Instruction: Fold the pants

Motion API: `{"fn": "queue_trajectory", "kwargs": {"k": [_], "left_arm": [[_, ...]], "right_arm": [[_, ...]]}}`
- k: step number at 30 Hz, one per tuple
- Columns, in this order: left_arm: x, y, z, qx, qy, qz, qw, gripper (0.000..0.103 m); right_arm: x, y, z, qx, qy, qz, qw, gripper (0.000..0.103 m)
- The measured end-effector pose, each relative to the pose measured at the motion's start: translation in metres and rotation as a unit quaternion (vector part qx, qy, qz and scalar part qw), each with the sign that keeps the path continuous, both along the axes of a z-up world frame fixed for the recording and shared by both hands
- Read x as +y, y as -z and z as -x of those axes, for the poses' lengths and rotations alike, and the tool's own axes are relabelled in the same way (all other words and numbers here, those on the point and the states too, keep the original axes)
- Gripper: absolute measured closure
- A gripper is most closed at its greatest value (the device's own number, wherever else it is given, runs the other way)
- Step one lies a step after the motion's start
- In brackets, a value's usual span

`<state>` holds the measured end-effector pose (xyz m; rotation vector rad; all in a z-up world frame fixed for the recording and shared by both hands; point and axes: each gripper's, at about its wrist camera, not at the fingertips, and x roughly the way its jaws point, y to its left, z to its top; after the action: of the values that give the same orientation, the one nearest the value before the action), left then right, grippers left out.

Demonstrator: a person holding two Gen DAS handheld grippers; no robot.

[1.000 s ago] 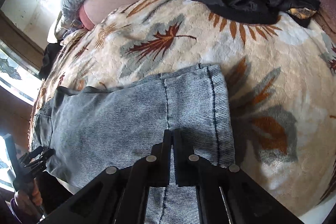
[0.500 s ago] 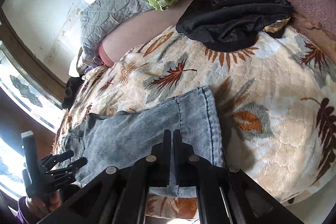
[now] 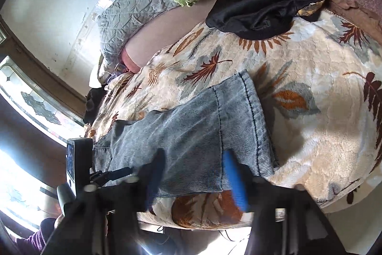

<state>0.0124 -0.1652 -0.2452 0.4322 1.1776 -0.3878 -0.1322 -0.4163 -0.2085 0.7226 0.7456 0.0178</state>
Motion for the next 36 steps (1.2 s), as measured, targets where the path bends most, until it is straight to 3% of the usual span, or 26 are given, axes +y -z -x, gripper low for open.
{"fn": "queue_trajectory", "kwargs": {"k": [5, 11, 21, 29, 36], "left_arm": [[0.025, -0.037, 0.004, -0.048, -0.016, 0.026, 0.9984, 0.029], [0.056, -0.057, 0.011, -0.081, -0.034, 0.040, 0.9953, 0.029], [0.075, -0.035, 0.017, -0.063, -0.044, 0.037, 0.9964, 0.029], [0.069, -0.005, 0.010, -0.043, -0.044, 0.009, 0.9981, 0.029], [0.072, -0.002, 0.007, -0.035, -0.047, 0.018, 0.9981, 0.029]], "right_arm": [[0.012, -0.010, 0.008, -0.045, -0.012, -0.024, 0.999, 0.031], [0.026, 0.007, 0.024, -0.046, -0.016, -0.090, 0.995, 0.031], [0.005, 0.045, 0.030, 0.010, 0.056, -0.159, 0.986, 0.032], [-0.025, 0.074, 0.032, 0.032, 0.124, -0.215, 0.968, 0.032], [-0.035, 0.085, 0.010, 0.043, 0.146, -0.206, 0.967, 0.032]]}}
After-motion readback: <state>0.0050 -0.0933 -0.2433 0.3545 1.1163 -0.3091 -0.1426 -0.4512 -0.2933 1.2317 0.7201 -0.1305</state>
